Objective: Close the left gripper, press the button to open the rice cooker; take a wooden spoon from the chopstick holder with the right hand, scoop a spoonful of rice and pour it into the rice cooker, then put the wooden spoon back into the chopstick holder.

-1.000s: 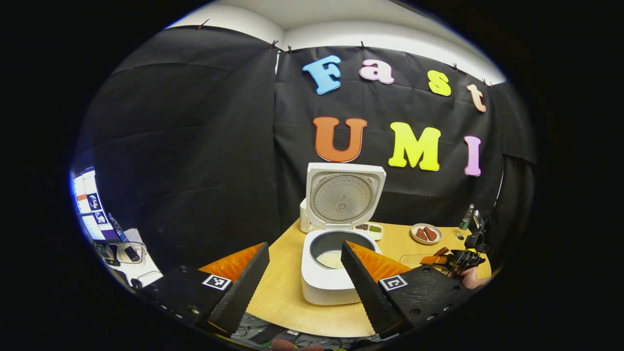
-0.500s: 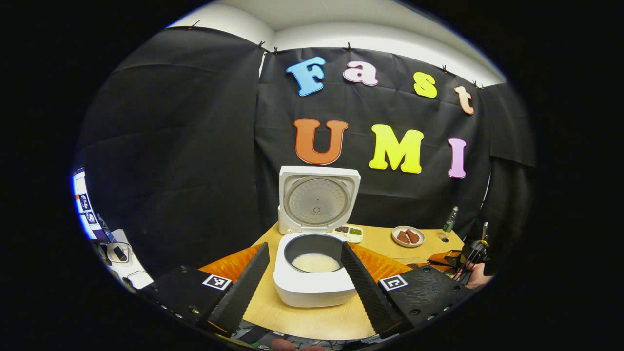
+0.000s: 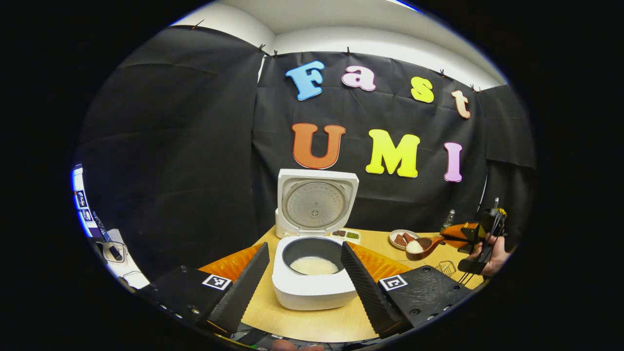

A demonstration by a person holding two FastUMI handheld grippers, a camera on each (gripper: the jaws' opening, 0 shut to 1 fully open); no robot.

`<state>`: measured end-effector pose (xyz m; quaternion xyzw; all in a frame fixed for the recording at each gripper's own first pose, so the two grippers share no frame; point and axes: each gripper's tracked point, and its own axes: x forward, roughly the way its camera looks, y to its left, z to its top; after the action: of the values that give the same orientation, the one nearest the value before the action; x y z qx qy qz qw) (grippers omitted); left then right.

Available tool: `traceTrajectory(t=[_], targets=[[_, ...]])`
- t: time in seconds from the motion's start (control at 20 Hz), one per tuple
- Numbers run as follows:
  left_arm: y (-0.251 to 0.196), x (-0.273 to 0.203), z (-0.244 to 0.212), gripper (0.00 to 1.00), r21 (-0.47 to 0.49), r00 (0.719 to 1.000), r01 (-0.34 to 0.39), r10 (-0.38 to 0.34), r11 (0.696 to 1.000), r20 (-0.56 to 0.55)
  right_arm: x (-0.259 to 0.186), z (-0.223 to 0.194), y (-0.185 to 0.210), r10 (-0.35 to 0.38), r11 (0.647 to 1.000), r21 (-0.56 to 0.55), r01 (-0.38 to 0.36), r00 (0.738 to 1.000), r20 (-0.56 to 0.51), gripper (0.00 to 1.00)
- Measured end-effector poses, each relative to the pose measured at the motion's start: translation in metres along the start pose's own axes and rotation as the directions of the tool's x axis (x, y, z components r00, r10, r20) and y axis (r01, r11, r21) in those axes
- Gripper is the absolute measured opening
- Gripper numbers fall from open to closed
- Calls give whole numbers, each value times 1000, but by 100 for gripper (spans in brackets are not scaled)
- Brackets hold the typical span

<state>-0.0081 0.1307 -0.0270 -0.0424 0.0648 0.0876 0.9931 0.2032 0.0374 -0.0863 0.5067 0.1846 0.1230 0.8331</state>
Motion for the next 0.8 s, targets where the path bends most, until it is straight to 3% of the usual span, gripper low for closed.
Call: traceTrajectory(t=[0.2,0.45,0.8], targets=[[23,-7,0,95,11,1000,-9,9,1000,25,39,-40,62,61,995,-69,-65,996,-70,12],[45,-10,0,95,4,999,5,-5,1000,45,91,-100,104,36,975,-213,-67,989,-145,12],[61,-12,-4,95,-22,998,36,-34,999,61,137,-157,110,-84,857,-514,-17,982,-172,13]])
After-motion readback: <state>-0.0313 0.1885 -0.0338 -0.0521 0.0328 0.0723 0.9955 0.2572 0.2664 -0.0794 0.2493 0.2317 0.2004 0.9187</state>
